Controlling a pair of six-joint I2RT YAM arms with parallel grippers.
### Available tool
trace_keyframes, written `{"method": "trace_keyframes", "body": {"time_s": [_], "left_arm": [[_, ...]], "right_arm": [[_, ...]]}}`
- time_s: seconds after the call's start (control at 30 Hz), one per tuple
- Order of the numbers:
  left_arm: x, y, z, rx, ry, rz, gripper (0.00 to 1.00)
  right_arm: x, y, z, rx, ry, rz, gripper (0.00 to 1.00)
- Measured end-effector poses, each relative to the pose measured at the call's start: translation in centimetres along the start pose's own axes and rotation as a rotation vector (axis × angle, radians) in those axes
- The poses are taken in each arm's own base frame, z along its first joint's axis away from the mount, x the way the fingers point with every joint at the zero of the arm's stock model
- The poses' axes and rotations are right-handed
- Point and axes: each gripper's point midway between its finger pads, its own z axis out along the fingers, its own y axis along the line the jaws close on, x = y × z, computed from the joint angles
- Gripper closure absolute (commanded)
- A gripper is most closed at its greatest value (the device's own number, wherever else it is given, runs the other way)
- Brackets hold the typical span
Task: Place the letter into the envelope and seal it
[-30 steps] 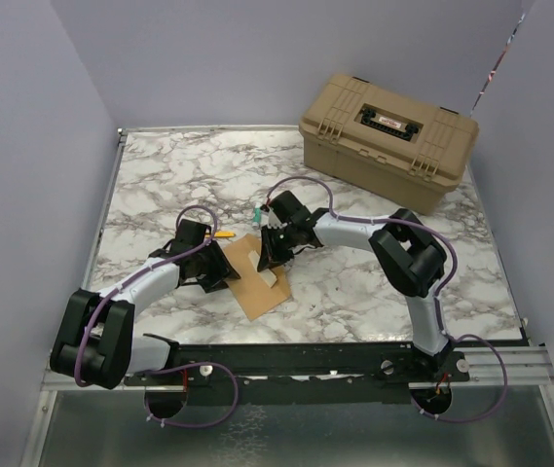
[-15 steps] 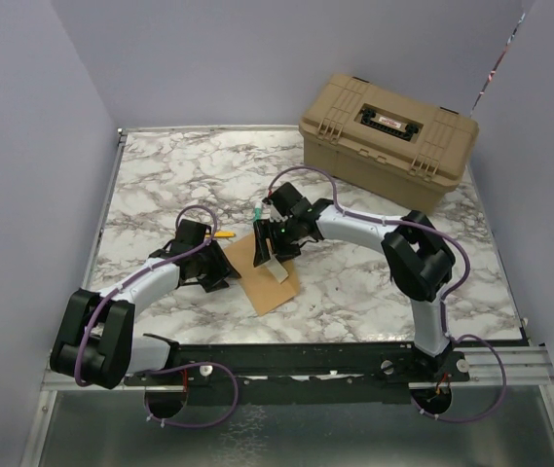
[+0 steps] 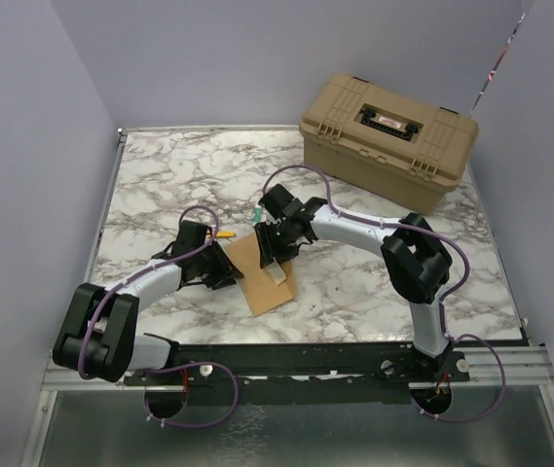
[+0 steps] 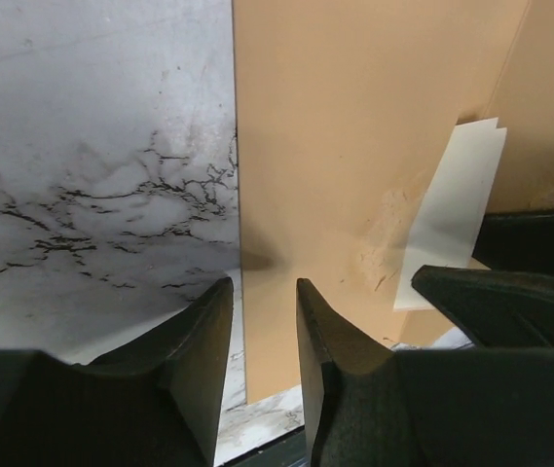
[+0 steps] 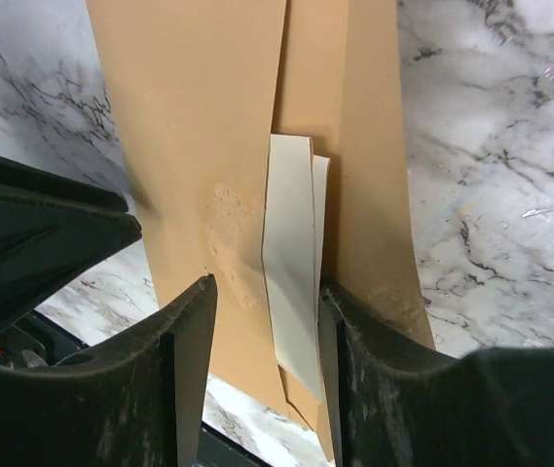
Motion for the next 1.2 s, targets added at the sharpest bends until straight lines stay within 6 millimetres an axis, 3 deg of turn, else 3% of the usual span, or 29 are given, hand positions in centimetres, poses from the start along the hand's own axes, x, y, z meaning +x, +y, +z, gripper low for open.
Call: {"method": "trace_keyframes", "body": {"time_s": [0.33, 0.7, 0.97, 1.07, 1.2], "left_arm": [[1.1, -0.7, 1.0, 0.077, 0.061, -0.048, 0.72], [1.2, -0.8, 0.8, 0.094, 0.045, -0.068, 0.73], [1.2, -0.7, 0.7, 0.088, 0.044, -0.068, 0.73], [1.2, -0.7, 0.7, 0.087, 0.044, -0.068, 0.69], [1.2, -0.9, 0.6, 0.092, 0.043, -0.066, 0.55]], "right_arm": [[2.1, 1.2, 1.2, -0.114, 0.057, 0.052, 0.46], [1.6, 1.1, 1.1, -0.090, 0.028, 0.117, 0.25], [0.1, 1.4, -1.1, -0.069, -0.022, 0.091, 0.19], [-1.1, 1.5, -2.0, -0.041, -0.046, 0.076, 0.11], [-2.0, 0.5, -2.3, 0.026, -0.087, 0.056, 0.08]]}}
